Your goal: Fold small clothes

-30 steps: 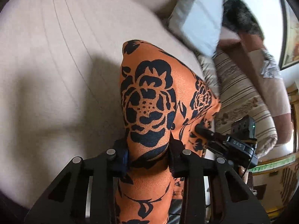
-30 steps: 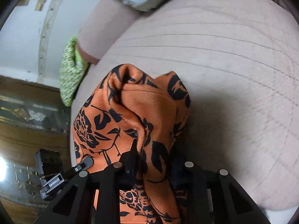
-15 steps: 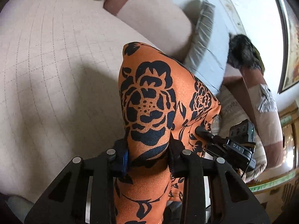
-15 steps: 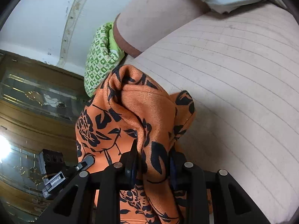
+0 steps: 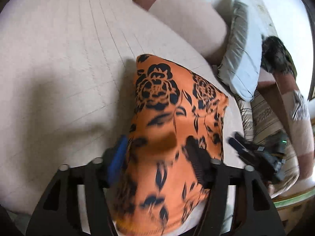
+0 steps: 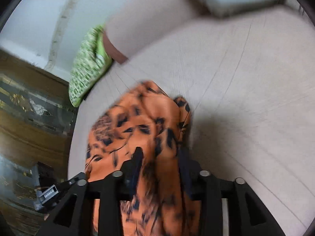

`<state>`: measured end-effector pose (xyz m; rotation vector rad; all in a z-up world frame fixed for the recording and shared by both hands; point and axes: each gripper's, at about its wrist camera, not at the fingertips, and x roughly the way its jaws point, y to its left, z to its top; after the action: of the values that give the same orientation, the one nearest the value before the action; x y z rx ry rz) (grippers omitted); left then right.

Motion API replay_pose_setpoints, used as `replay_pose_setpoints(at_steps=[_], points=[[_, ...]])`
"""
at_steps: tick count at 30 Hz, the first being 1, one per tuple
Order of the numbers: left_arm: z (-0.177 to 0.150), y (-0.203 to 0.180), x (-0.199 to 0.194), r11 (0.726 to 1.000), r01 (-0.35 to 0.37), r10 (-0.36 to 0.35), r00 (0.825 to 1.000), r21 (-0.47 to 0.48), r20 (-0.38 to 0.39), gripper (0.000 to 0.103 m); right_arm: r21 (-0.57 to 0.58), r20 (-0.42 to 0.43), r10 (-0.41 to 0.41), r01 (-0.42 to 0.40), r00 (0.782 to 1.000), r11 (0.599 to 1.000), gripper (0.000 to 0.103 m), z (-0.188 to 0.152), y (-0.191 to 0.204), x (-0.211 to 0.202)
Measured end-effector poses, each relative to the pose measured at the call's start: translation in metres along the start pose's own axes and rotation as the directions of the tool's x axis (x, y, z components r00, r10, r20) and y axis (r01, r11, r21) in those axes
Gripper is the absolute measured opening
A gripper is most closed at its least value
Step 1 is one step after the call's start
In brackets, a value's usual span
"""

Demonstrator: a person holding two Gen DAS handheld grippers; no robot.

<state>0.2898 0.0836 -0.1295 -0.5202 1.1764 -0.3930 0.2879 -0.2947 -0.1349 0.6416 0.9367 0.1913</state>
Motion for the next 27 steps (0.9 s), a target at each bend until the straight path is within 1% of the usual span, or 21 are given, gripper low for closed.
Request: replay_pose_setpoints(at_steps=[1,2,4,5,6,7,8,10,11,12,13,14,15,17,18,20,22,24,26,27], points=[[-0.009,0.001,-0.007,1.000,-0.006,0.006,1.000,0.003,0.008,0.066,-0.014,0.040,-0.032,0.033,0.999,0.999,0.061,-0.012,0.005,-0.021],[-0.019,0.004,-0.012,1.000,-0.003,0.003,1.000,0.002,0.008,0.066,-0.026,0.055,-0.042,0.043,0.998,0.999,0.061,-0.022,0.007,-0.034],[-0.036,0.013,-0.016,1.000,-0.003,0.003,1.000,-0.005,-0.011,0.066,-0.060,0.030,-0.002,0.004,1.000,0.998,0.061,-0.049,0.009,-0.055],[-0.046,0.011,-0.014,1.000,-0.005,0.005,1.000,-0.006,-0.022,0.066,-0.059,0.008,0.001,-0.001,1.000,0.998,0.061,-0.060,0.009,-0.058],[-0.057,0.012,-0.014,1.000,-0.003,0.002,0.999,-0.010,-0.032,0.066,-0.051,-0.006,-0.015,0.014,1.000,0.999,0.061,-0.075,0.007,-0.058],[-0.066,0.012,-0.011,1.000,-0.008,0.008,0.999,-0.016,-0.043,0.066,-0.040,-0.014,-0.040,0.039,0.999,0.998,0.061,-0.087,0.005,-0.052],[-0.070,0.005,-0.006,0.999,-0.022,0.021,0.999,-0.025,-0.048,0.065,-0.026,-0.029,-0.046,0.046,0.999,0.999,0.060,-0.095,0.003,-0.046],[-0.079,0.004,-0.001,0.997,-0.051,0.048,0.998,-0.053,-0.042,0.065,0.001,-0.081,-0.039,0.039,0.996,0.999,0.046,-0.108,-0.002,-0.030],[-0.082,0.002,0.002,0.996,-0.074,0.073,0.997,-0.054,-0.028,0.055,0.006,-0.096,-0.033,0.034,0.995,0.999,0.045,-0.111,-0.002,-0.023],[-0.084,-0.001,0.005,0.993,-0.104,0.103,0.994,-0.046,-0.028,0.050,0.001,-0.101,-0.040,0.040,0.994,0.999,0.038,-0.115,-0.001,-0.020],[-0.085,-0.003,0.008,0.990,-0.136,0.135,0.990,-0.033,-0.031,0.047,0.004,-0.107,-0.049,0.050,0.993,0.999,0.030,-0.115,-0.001,-0.014],[-0.087,-0.007,0.009,0.985,-0.172,0.171,0.985,-0.015,-0.024,0.044,0.009,-0.115,-0.052,0.054,0.992,0.999,0.028,-0.116,-0.002,-0.012],[-0.089,-0.012,0.009,0.980,-0.197,0.197,0.980,0.004,-0.014,0.042,0.010,-0.117,-0.066,0.067,0.991,0.998,0.021,-0.118,-0.003,-0.013],[-0.093,-0.022,0.005,0.974,-0.224,0.225,0.974,0.037,-0.001,0.029,0.013,-0.114,-0.085,0.087,0.990,0.996,0.012,-0.119,0.001,-0.020],[-0.096,-0.028,0.002,0.972,-0.230,0.230,0.973,0.054,0.007,0.026,0.011,-0.112,-0.094,0.096,0.989,0.995,0.008,-0.120,0.003,-0.027],[-0.101,-0.036,-0.002,0.965,-0.246,0.246,0.969,0.086,0.019,0.017,-0.012,-0.093,-0.118,0.117,0.989,0.993,0.008,-0.124,0.014,-0.039],[-0.108,-0.046,-0.004,0.950,-0.283,0.280,0.959,0.132,0.036,0.015,-0.056,-0.054,-0.168,0.165,0.984,0.985,0.008,-0.127,0.029,-0.053],[-0.115,-0.053,-0.003,0.930,-0.331,0.327,0.944,0.162,0.053,0.014,-0.072,-0.016,-0.193,0.192,0.981,0.979,0.008,-0.133,0.034,-0.063],[-0.115,-0.051,0.008,0.924,-0.351,0.349,0.936,0.153,0.040,0.014,-0.059,-0.022,-0.217,0.215,0.976,0.975,0.008,-0.133,0.025,-0.055],[-0.116,-0.047,0.013,0.921,-0.358,0.359,0.933,0.152,0.028,0.014,-0.055,-0.036,-0.246,0.244,0.969,0.968,0.008,-0.132,0.015,-0.042]])
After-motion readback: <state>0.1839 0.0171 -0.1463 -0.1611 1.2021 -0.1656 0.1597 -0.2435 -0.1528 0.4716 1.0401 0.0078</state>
